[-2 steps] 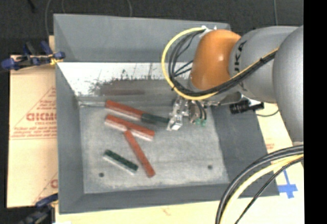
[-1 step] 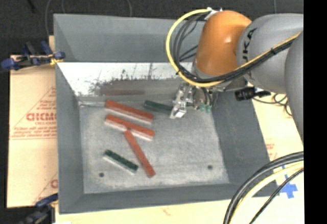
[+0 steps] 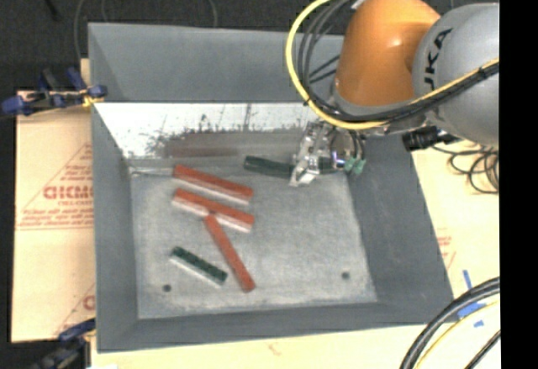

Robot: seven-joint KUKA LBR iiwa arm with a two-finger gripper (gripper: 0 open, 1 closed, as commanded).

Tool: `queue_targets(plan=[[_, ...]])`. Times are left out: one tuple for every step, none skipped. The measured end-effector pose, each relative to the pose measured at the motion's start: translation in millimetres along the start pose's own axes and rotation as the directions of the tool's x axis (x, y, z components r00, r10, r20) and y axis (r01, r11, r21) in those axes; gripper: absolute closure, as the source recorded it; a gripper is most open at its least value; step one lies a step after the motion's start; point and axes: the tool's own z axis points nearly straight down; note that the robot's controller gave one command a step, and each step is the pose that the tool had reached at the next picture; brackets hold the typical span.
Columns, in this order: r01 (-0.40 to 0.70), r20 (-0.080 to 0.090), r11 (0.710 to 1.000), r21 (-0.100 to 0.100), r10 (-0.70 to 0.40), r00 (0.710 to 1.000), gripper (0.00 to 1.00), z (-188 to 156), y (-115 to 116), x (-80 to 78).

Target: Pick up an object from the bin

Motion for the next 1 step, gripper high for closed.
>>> queue_targets(plan=[[0.005,0.003,1.000,0.000,-0.005,1.000,1.00,-15.0,0.9,0.2]])
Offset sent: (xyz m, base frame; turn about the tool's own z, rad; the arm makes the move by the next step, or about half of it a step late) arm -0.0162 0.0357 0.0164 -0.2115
